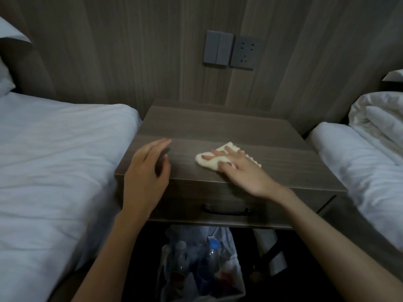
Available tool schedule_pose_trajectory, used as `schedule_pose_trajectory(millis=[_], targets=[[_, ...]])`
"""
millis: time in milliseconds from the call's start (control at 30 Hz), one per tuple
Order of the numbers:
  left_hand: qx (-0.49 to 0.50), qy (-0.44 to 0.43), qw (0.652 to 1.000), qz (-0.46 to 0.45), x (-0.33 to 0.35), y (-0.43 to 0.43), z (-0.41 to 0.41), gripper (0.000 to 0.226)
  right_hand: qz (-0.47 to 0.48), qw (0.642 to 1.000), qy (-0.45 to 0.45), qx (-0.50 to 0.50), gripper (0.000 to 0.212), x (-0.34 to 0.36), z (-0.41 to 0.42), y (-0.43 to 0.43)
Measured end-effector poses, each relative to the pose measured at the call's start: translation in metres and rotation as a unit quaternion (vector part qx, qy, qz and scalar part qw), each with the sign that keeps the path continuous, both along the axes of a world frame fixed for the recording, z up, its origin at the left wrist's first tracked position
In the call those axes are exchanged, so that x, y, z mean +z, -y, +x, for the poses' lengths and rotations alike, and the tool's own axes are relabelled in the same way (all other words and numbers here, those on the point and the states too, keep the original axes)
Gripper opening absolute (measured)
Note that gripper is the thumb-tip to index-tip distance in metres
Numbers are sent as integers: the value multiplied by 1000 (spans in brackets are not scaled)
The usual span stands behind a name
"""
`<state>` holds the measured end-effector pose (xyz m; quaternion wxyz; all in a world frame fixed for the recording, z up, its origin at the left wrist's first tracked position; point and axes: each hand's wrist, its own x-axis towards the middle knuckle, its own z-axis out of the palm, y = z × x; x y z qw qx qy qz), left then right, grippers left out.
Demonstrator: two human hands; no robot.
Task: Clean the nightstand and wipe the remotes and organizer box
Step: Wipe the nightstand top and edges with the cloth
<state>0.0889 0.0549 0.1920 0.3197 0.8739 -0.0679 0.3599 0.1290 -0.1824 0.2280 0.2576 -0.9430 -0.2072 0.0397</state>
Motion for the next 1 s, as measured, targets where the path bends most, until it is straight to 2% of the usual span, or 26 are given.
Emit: schedule_pose_trajectory(millis=[100,200,300,333,400,467,533,600,733,800,867,933,1000], targets=[[-10,25,999,-41,-2,3,-20,35,46,995,39,83,36,-7,-48,-14],[-14,22,996,-80,-7,4,-46,34,115,986,11,120,33,-16,-77,-13],[-7,9,997,-74,-14,2,-66,34,172,974,-16,148,33,-30,-100,-5],[-6,8,997,-72,-17,1,-71,33,166,973,-26,160,32,-35,-106,-1],[-9,1,997,-74,-21,3,-79,34,68,985,-28,158,35,-48,-115,7],[-12,-16,997,-72,-26,5,-86,33,-20,994,32,107,38,-61,-121,13],[-18,-35,997,-65,-32,7,-91,32,-16,992,97,76,40,-71,-129,14],[-21,-51,997,-58,-39,9,-96,31,-62,987,119,84,40,-85,-133,12],[-41,-99,993,-39,-53,16,-101,31,-76,994,76,-1,35,-107,-134,13],[-50,-118,992,-23,-60,21,-103,31,-132,990,38,-10,35,-114,-133,12],[-64,-144,987,-12,-65,24,-105,32,-131,990,40,-33,33,-119,-132,12],[-73,-166,983,-8,-70,25,-106,33,-159,987,-7,-26,33,-115,-131,12],[-84,-180,980,-5,-72,27,-108,34,-127,991,-11,-38,36,-108,-129,14]])
